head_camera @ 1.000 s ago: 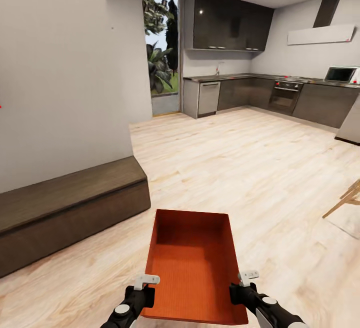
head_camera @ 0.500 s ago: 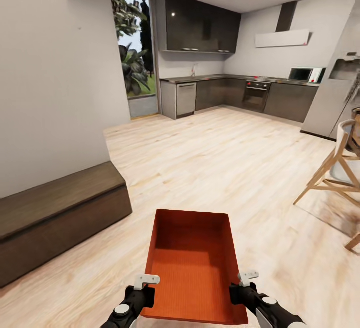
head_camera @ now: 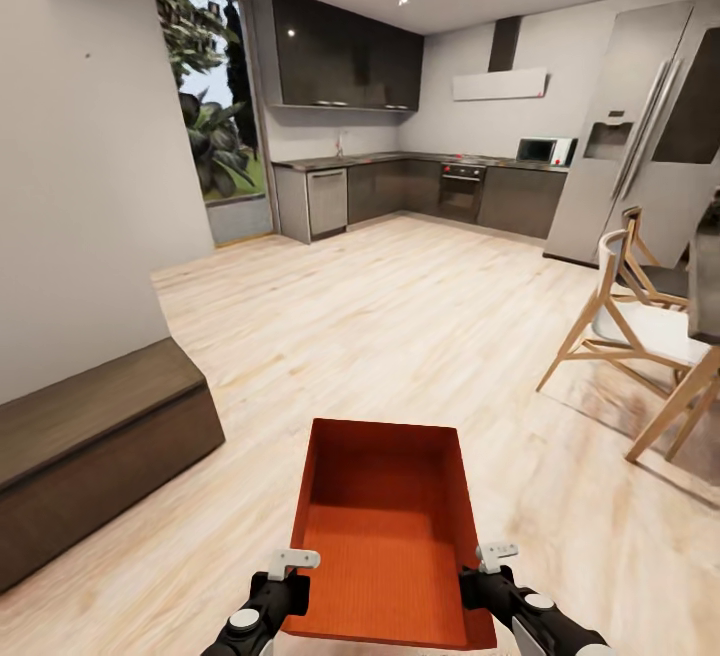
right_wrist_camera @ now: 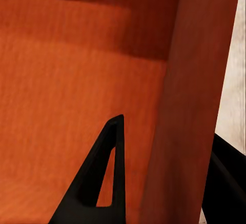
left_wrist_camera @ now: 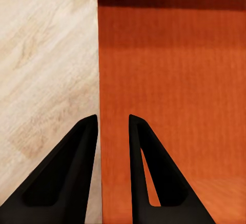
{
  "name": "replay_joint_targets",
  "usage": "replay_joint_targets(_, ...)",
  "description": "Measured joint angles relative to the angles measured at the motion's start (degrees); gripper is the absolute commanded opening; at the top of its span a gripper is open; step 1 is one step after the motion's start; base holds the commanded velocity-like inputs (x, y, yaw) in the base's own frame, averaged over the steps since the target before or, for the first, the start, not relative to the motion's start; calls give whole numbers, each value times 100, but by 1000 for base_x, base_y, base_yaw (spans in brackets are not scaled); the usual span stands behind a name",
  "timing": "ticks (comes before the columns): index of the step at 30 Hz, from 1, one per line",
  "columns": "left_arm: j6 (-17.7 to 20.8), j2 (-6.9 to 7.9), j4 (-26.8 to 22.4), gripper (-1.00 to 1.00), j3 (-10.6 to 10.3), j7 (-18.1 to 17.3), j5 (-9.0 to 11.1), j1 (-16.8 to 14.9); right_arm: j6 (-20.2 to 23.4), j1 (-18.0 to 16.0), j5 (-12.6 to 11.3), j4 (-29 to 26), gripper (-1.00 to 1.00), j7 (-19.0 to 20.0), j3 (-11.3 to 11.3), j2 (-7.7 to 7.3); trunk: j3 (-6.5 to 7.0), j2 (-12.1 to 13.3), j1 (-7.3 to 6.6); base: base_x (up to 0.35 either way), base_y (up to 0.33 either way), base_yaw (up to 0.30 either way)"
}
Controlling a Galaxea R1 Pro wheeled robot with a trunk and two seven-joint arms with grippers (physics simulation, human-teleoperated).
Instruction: Move the two storage containers from the living room to the garage. In the garage, place one container on the floor and stack the other container on top of it (either order is fine).
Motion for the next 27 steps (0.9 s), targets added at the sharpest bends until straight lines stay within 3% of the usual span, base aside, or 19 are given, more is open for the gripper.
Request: replay_joint_targets(27, -1, 4, 0, -100, -9, -9, 9, 0, 1, 1, 0, -1, -100, 21, -9, -6, 99, 0, 0, 0, 0, -288)
